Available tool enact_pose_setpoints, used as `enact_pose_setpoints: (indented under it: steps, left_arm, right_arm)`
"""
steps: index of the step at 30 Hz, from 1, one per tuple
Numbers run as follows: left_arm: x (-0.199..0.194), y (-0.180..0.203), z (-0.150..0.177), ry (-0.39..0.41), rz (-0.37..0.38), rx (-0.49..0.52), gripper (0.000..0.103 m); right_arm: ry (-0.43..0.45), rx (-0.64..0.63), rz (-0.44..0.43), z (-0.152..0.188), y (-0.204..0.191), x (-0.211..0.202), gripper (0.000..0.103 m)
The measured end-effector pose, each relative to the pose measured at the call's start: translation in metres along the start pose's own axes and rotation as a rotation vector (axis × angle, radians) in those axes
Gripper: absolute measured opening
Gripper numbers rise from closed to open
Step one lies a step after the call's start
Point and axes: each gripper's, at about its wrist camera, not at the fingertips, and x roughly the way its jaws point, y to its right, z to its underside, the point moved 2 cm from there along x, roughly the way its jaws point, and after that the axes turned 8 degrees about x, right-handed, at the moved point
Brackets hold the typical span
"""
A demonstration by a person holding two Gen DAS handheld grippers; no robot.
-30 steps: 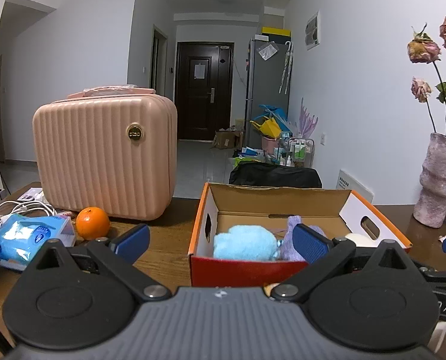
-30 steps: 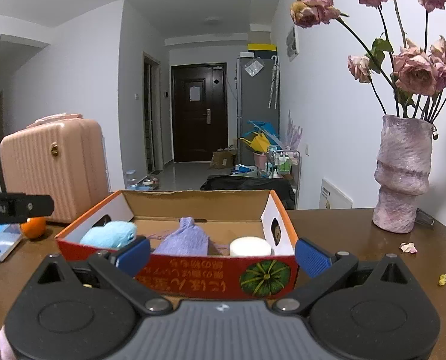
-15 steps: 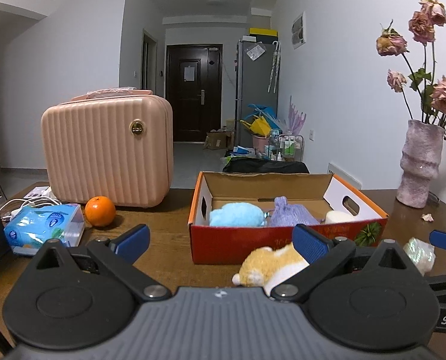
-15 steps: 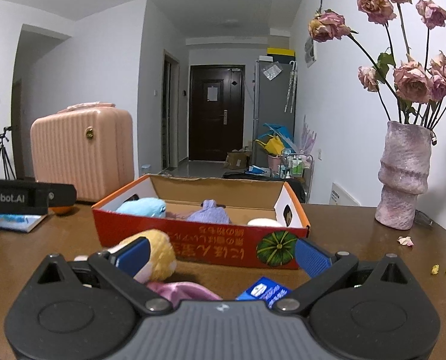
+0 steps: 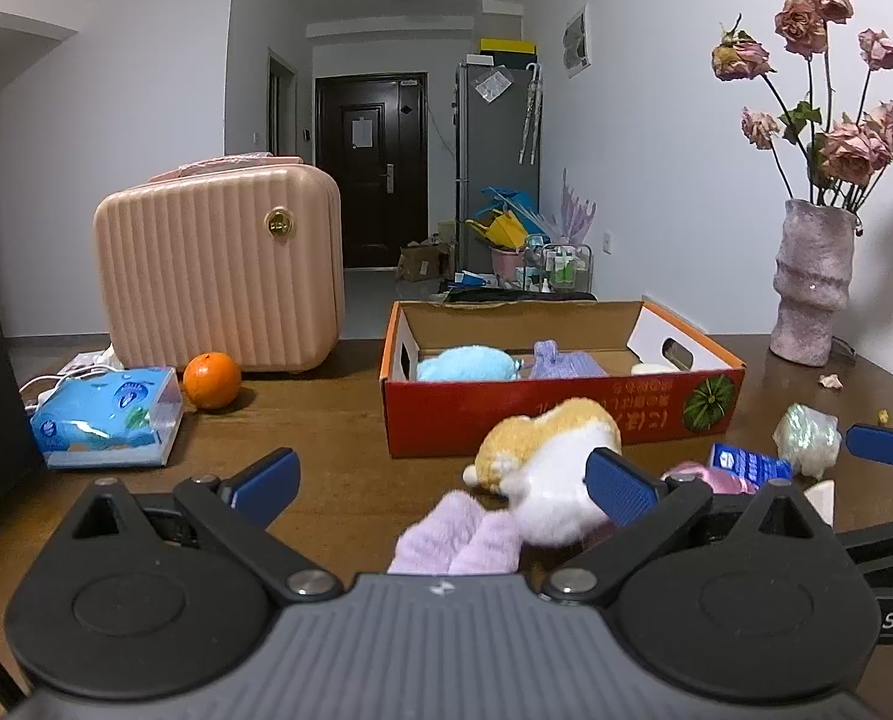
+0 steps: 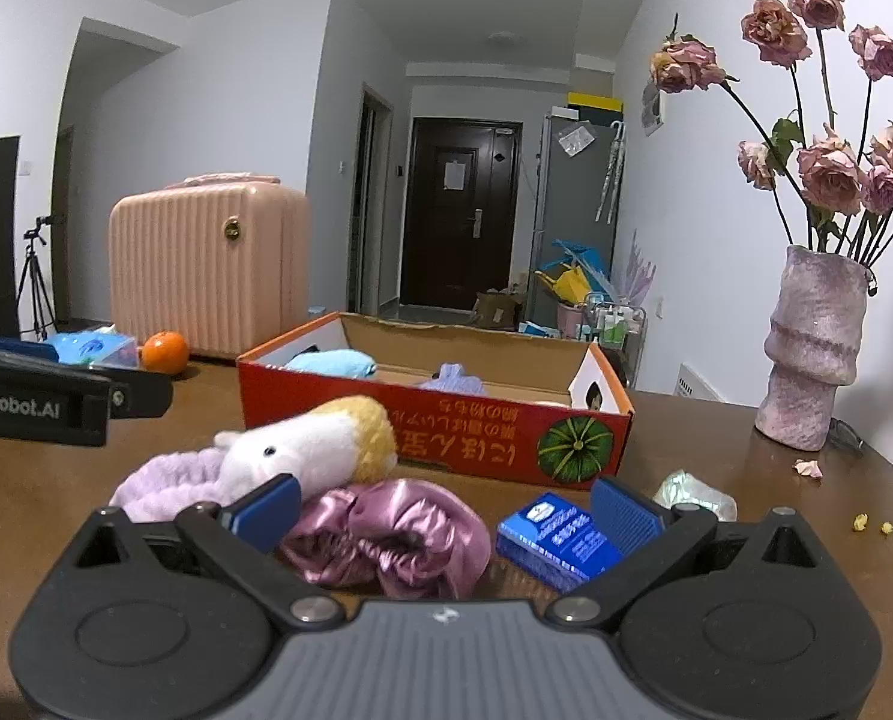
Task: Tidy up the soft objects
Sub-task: 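Lift both open tools out of the box and back toward the table items, then close the right tool on the pink satin scrunchie and lift it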
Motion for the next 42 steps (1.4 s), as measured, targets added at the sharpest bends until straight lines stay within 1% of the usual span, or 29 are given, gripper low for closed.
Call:
enact_pose_setpoints:
  steps: [10,25,31,38,42]
  left_arm:
    - [-0.023,-0.002,0.018,-0.012,0.027,0.007,0.103]
    - [-0.02,-0.007,0.021,-0.03,0.028,0.007,0.103]
    - [-0.015,-0.013,0.023,-0.038,0.02,0.007,0.103]
    - [-0.009,-0.024,0.025,-0.048,0.01,0.0,0.103]
    - [-0.004,-0.03,0.027,-0.062,0.008,-0.012,0.103]
  right_arm:
    - [-0.021,-0.027,-0.006,0.017,-0.004,-0.022,0.103]
    - [-0.047,-0.027,0.011,0.022,-0.003,-0.017,0.103]
    - [-0.059,-0.014,0.009,0.019,-0.005,-0.004,0.103]
    - [-0.087,-0.014,-0.008,0.015,-0.019,0.024,0.103]
    - [-0.107,-0.024,0.004,0.014,-0.027,0.041,0.103]
